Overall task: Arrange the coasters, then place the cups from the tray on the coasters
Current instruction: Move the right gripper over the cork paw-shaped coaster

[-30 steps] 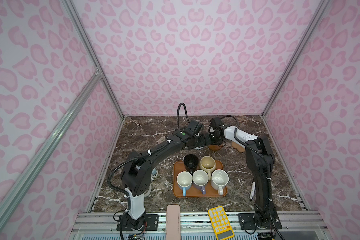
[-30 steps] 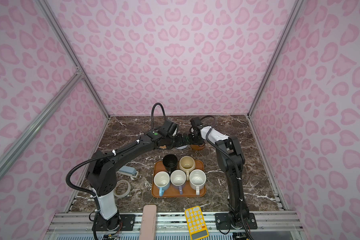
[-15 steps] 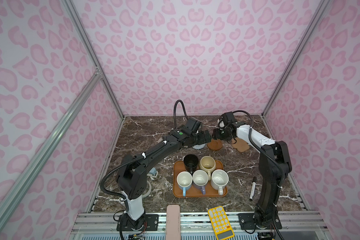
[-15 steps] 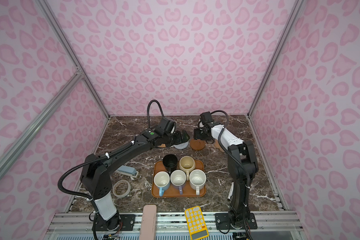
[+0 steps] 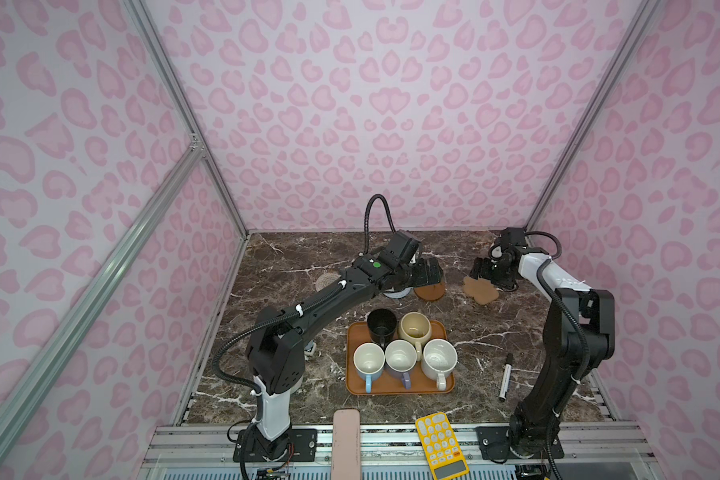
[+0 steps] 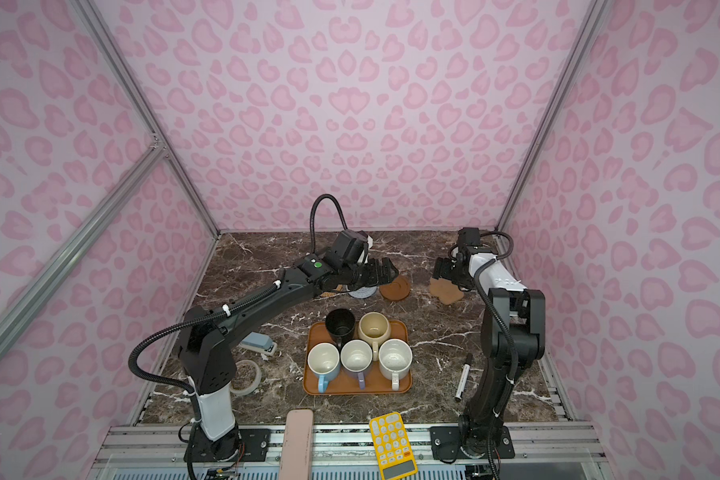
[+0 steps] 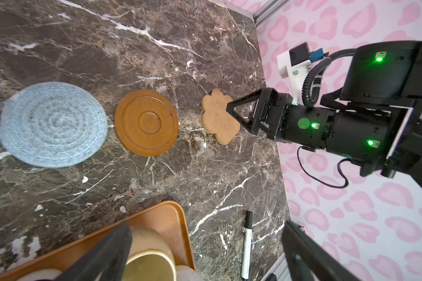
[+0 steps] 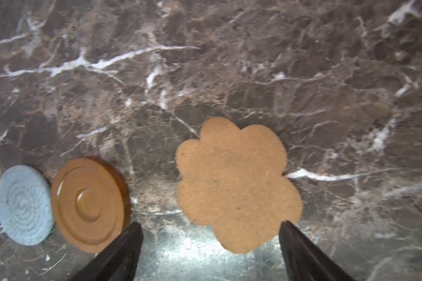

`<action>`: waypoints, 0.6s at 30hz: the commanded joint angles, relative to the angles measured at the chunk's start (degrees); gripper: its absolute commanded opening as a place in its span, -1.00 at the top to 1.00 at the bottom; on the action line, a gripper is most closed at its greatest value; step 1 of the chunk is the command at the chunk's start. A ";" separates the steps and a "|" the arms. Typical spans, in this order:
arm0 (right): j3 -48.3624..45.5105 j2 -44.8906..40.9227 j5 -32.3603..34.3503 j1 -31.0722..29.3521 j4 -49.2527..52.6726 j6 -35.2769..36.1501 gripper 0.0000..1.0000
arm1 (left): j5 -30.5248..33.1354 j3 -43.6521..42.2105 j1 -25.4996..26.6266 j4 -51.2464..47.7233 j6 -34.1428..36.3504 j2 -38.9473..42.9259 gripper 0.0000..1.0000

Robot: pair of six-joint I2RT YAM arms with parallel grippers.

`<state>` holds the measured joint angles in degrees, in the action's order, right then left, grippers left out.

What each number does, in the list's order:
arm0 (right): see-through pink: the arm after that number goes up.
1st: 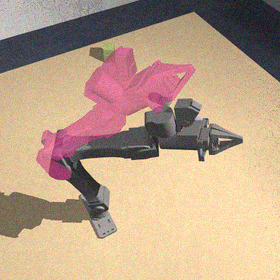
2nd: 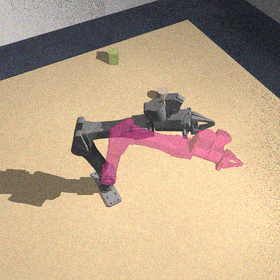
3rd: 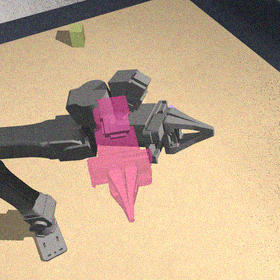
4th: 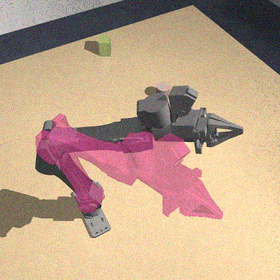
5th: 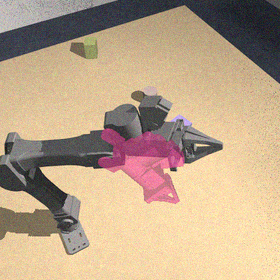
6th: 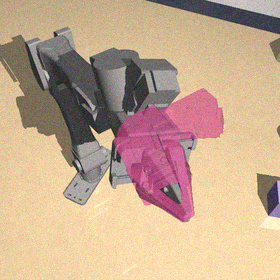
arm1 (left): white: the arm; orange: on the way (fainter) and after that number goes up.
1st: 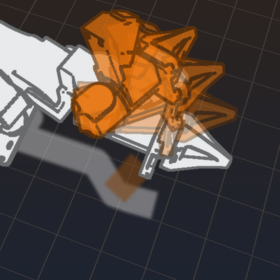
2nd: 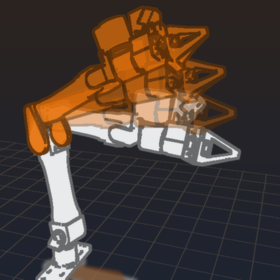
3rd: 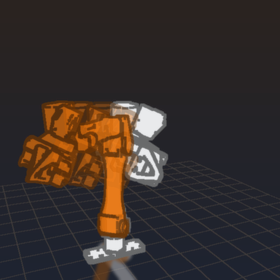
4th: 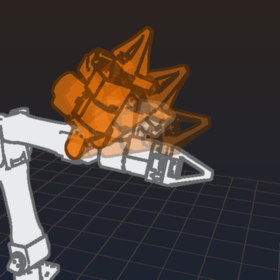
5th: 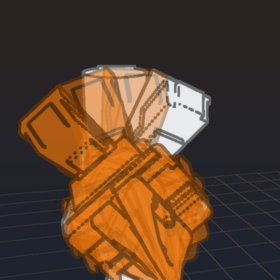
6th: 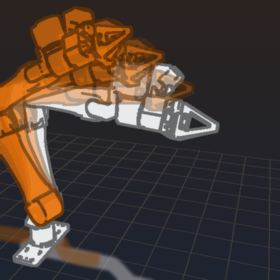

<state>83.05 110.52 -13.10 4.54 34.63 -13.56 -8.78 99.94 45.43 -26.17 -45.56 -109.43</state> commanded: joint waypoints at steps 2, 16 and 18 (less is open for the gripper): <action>1.49 3.34 0.40 2.71 2.19 2.51 -0.66 | 0.16 3.49 0.95 -1.25 -0.33 -2.08 -0.95; 4.98 8.48 -0.58 4.55 1.12 0.56 -0.50 | -1.47 2.99 1.39 0.32 0.78 -3.07 -0.96; 4.67 8.18 -2.02 4.82 0.83 -0.11 -0.46 | -1.44 2.81 1.33 0.52 0.57 -3.07 -0.96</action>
<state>87.85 118.61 -12.32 9.13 36.25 -12.49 -9.69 102.98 46.78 -27.09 -45.15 -112.27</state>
